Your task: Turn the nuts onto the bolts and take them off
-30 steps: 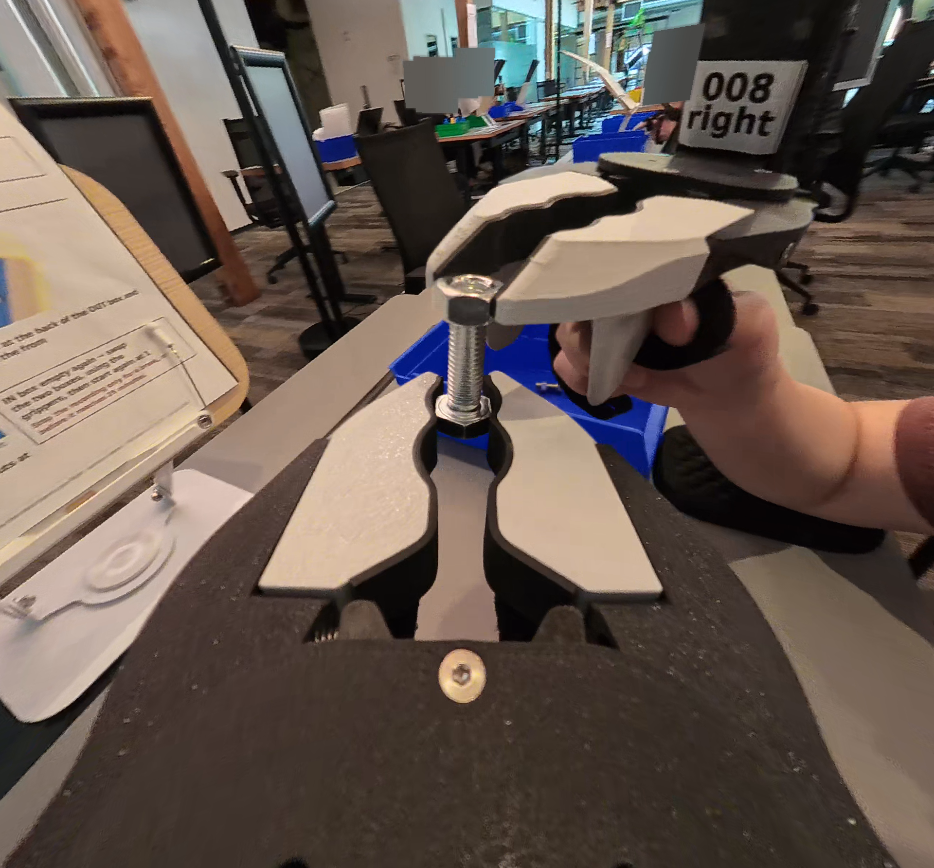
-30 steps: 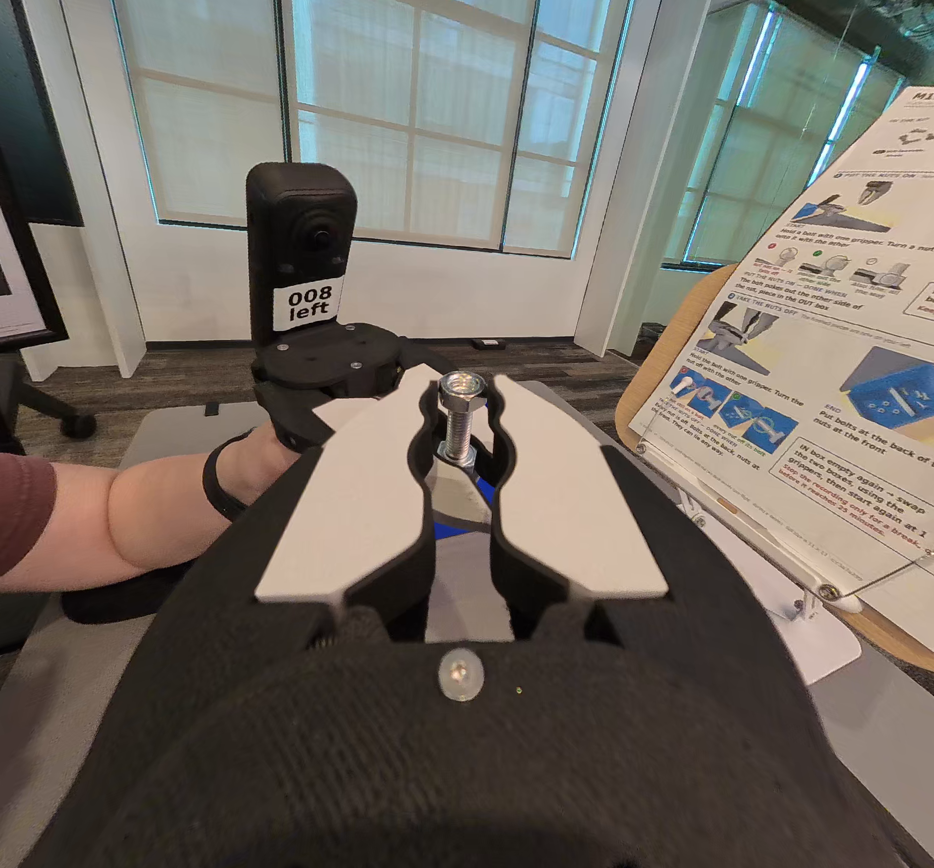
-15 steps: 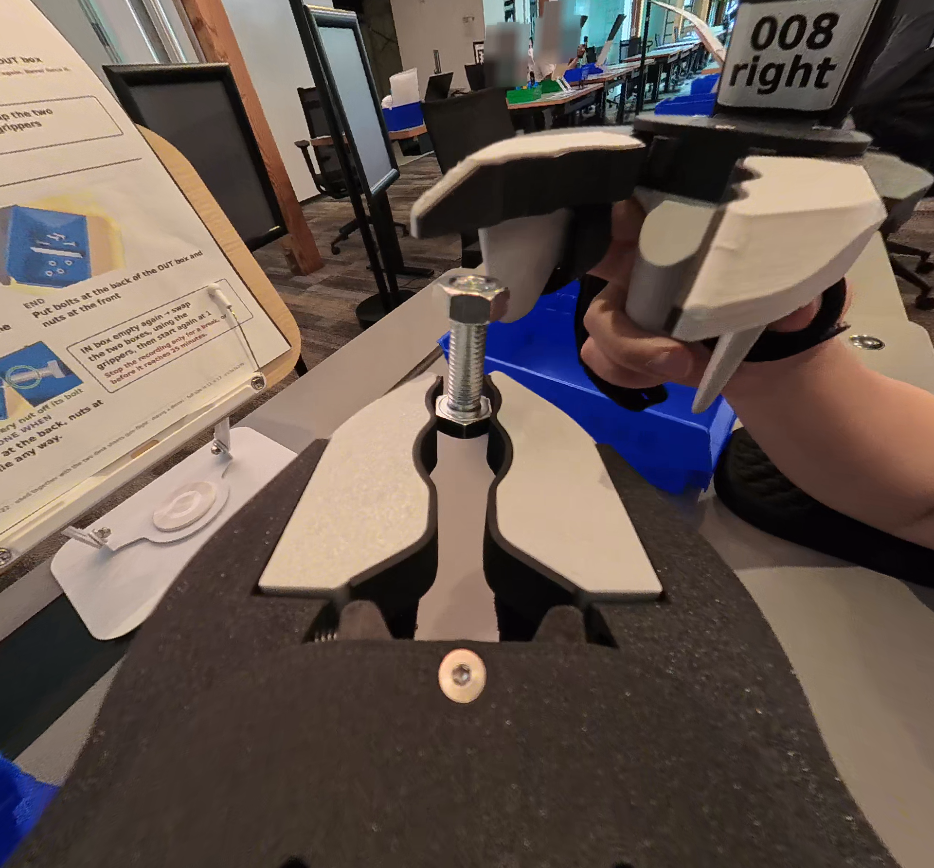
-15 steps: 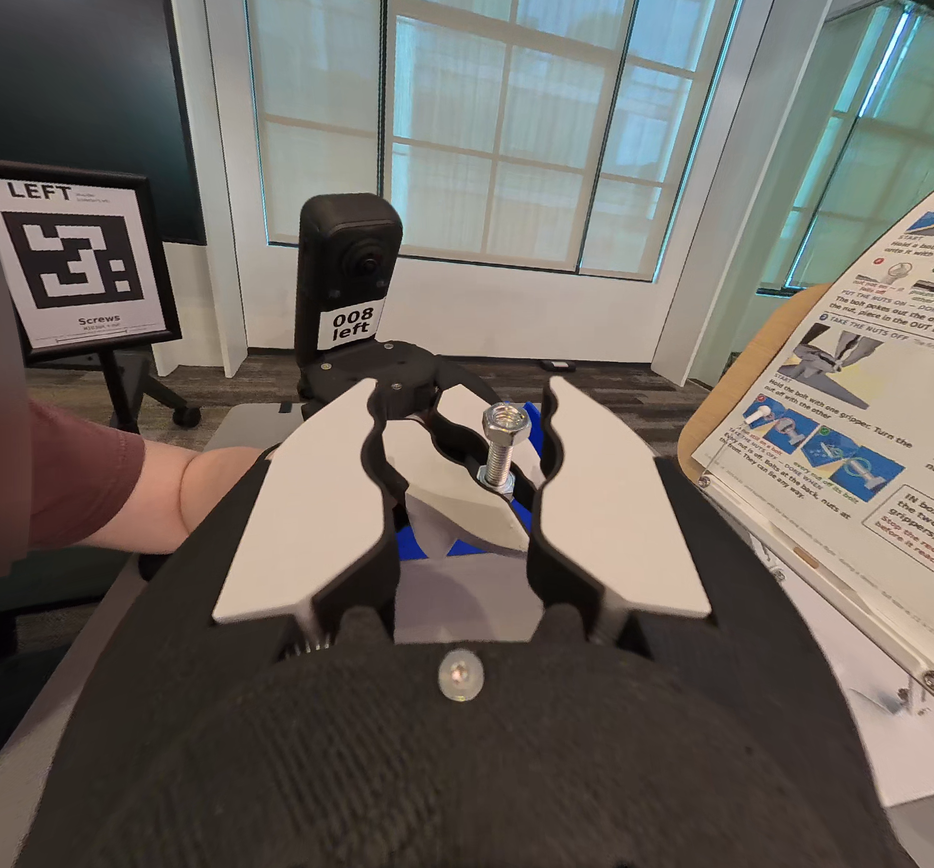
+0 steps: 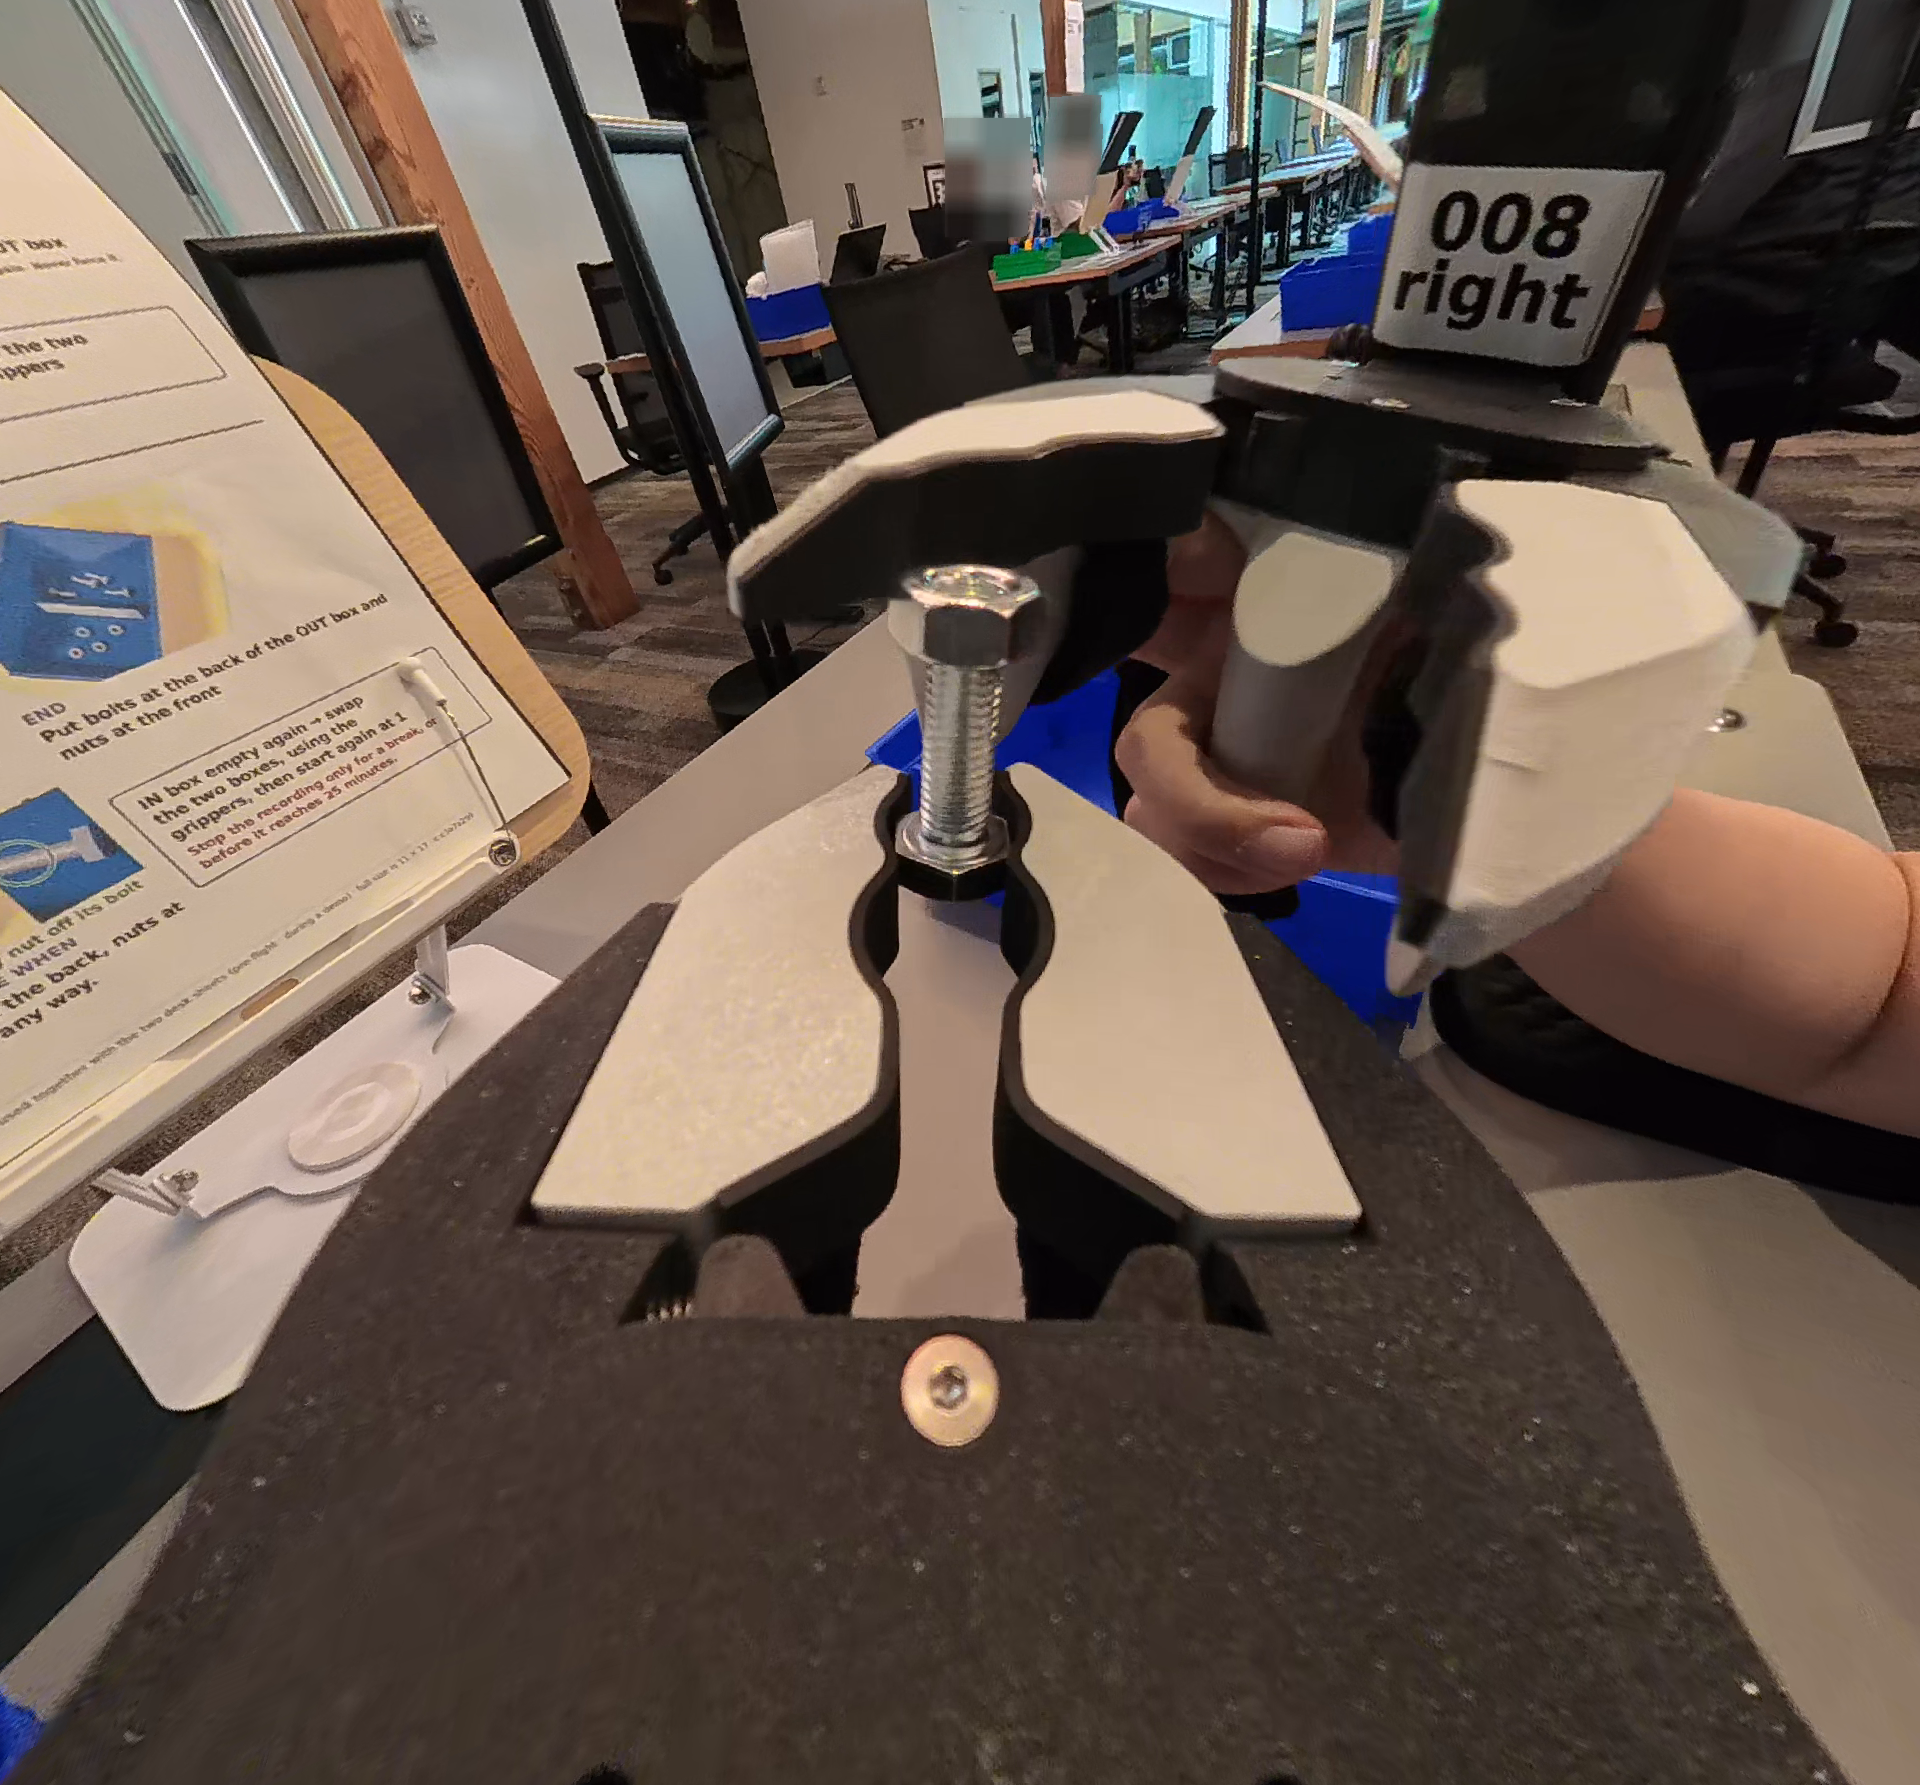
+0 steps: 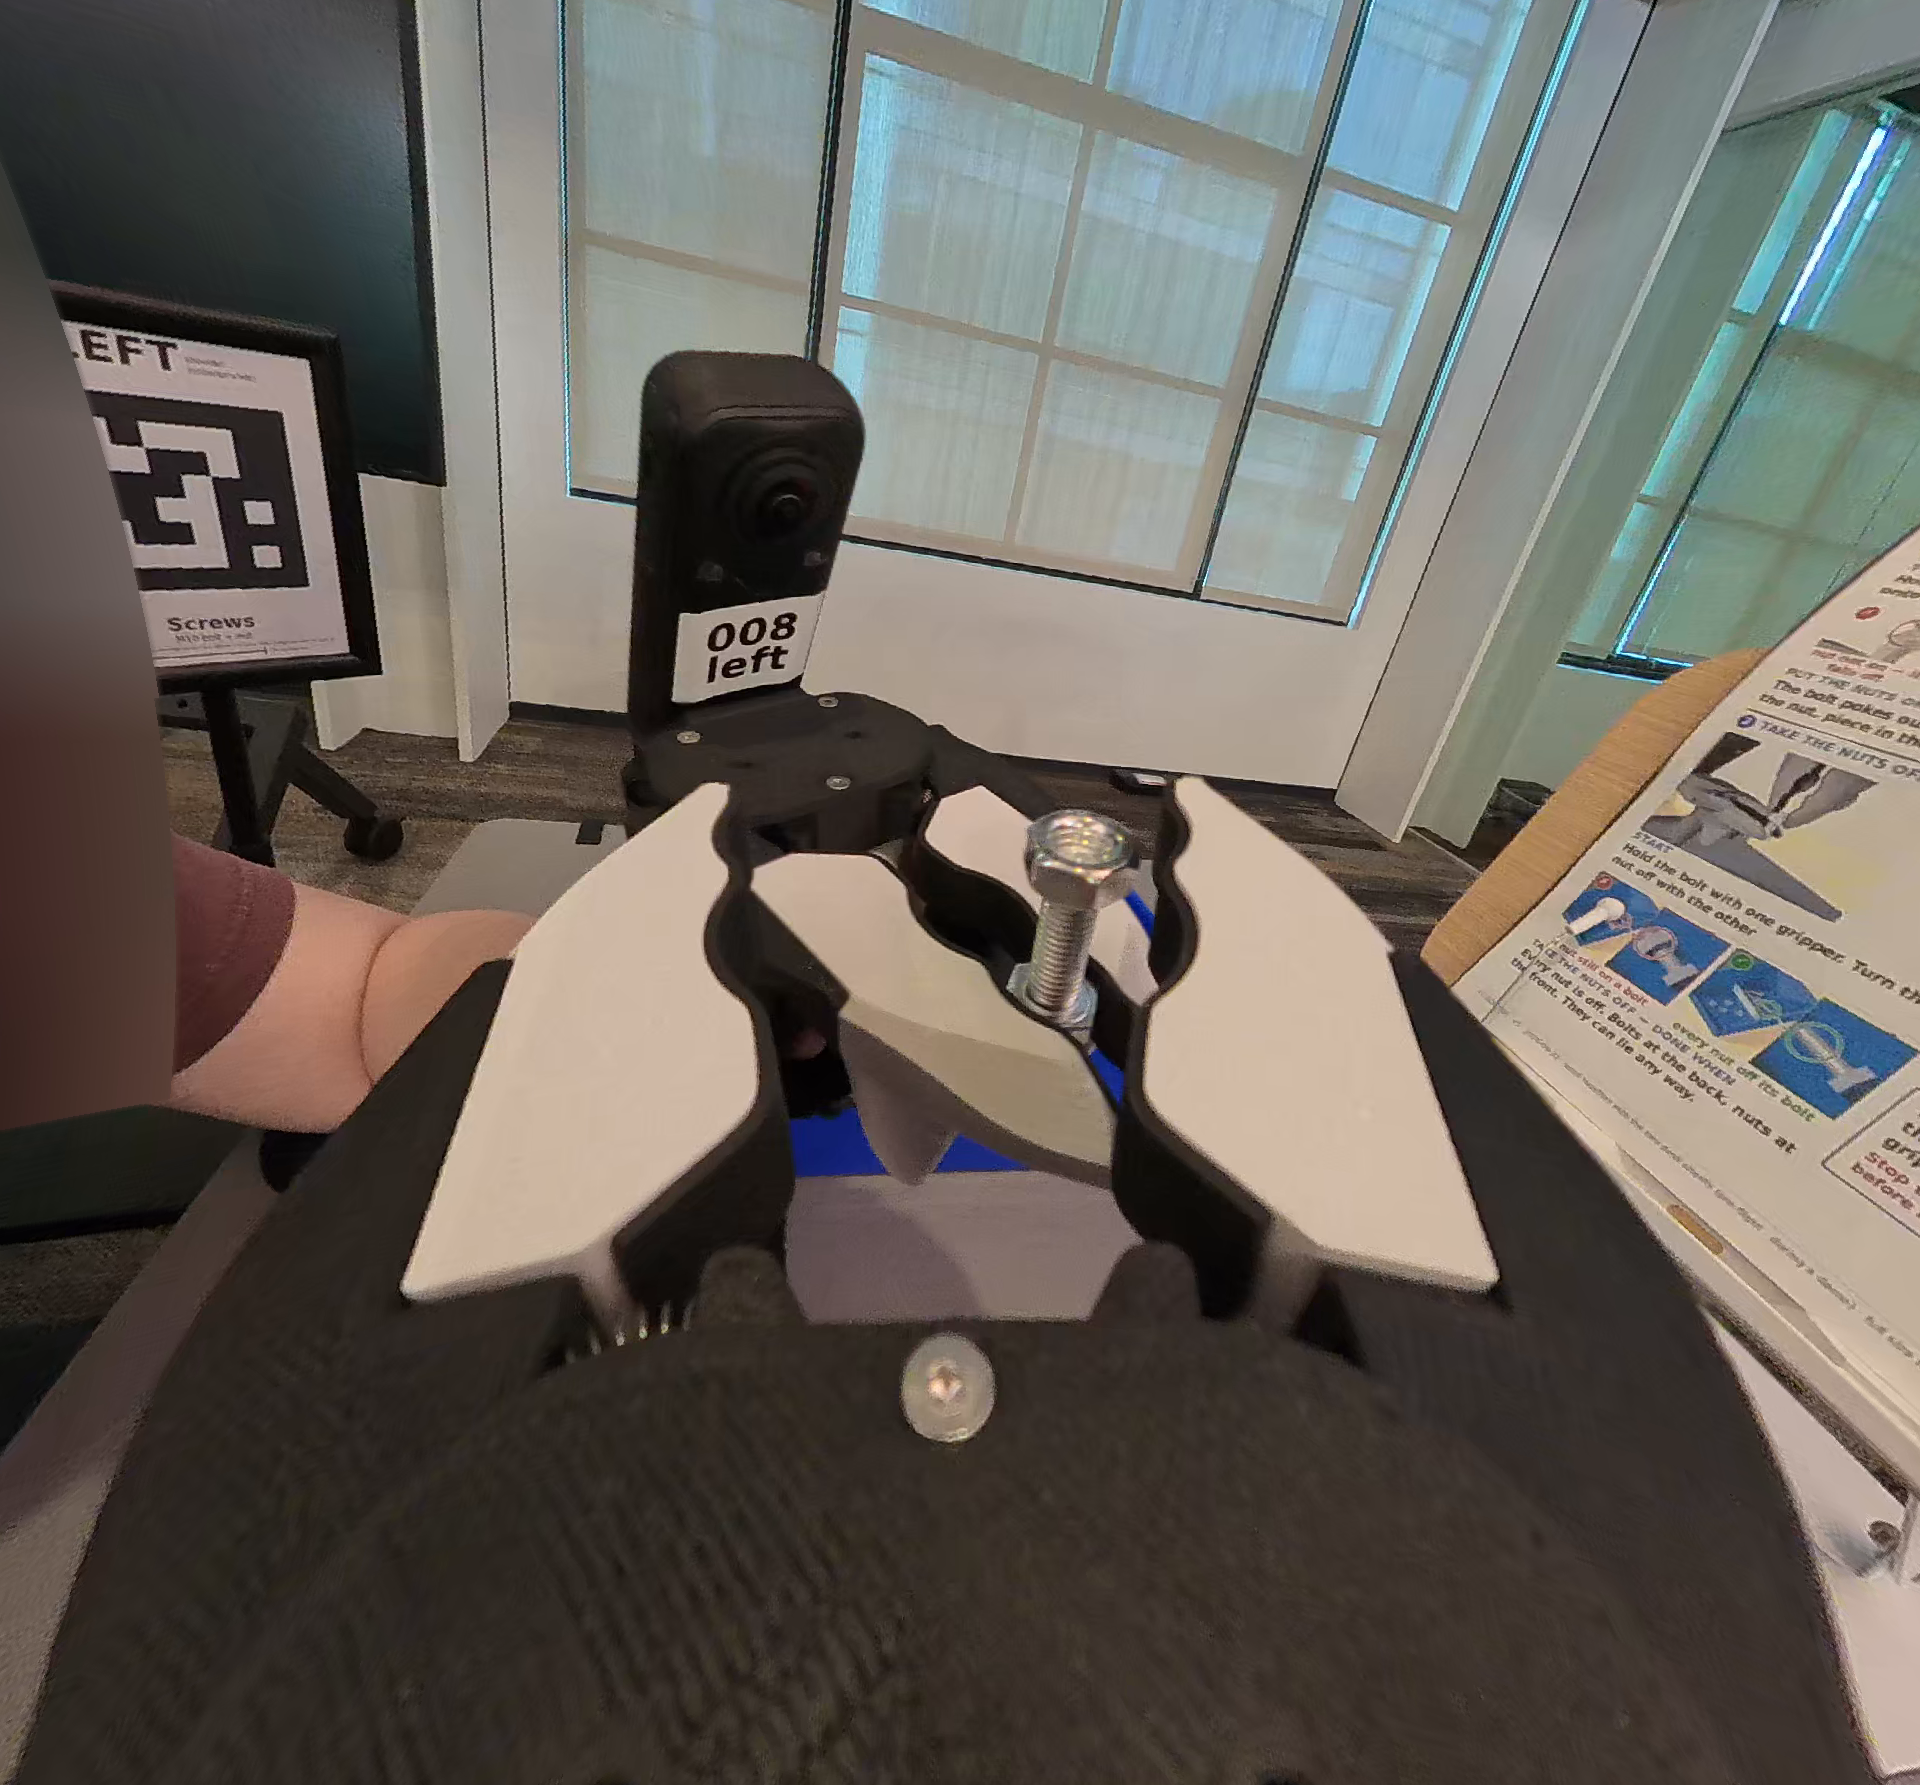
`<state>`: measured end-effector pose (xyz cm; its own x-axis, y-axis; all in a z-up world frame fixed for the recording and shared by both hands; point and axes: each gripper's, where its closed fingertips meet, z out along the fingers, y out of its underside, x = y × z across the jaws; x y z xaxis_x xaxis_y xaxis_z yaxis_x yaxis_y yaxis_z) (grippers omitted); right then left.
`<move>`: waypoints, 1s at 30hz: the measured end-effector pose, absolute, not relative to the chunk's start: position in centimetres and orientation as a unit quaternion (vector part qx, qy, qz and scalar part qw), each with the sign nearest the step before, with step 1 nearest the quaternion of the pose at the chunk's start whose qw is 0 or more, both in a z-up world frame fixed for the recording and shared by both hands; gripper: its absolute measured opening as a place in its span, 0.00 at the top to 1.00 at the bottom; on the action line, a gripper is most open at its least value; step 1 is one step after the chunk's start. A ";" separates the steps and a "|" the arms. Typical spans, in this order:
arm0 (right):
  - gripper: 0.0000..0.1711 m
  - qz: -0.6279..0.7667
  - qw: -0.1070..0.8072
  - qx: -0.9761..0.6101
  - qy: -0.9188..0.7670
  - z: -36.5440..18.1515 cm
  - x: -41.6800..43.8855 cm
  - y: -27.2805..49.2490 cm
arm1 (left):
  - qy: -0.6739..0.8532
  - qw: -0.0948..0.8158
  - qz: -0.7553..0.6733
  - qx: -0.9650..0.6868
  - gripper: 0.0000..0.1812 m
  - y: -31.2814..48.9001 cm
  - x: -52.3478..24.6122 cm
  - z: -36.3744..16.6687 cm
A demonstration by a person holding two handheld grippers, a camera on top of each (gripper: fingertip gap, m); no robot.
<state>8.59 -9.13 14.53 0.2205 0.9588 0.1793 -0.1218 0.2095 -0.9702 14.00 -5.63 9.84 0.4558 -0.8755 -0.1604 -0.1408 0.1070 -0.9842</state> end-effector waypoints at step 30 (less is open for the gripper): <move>0.54 0.406 0.636 -0.461 -0.467 14.2 8.1 -9.5 | 0.432 0.595 -0.337 -0.588 0.92 -6.1 14.1 10.0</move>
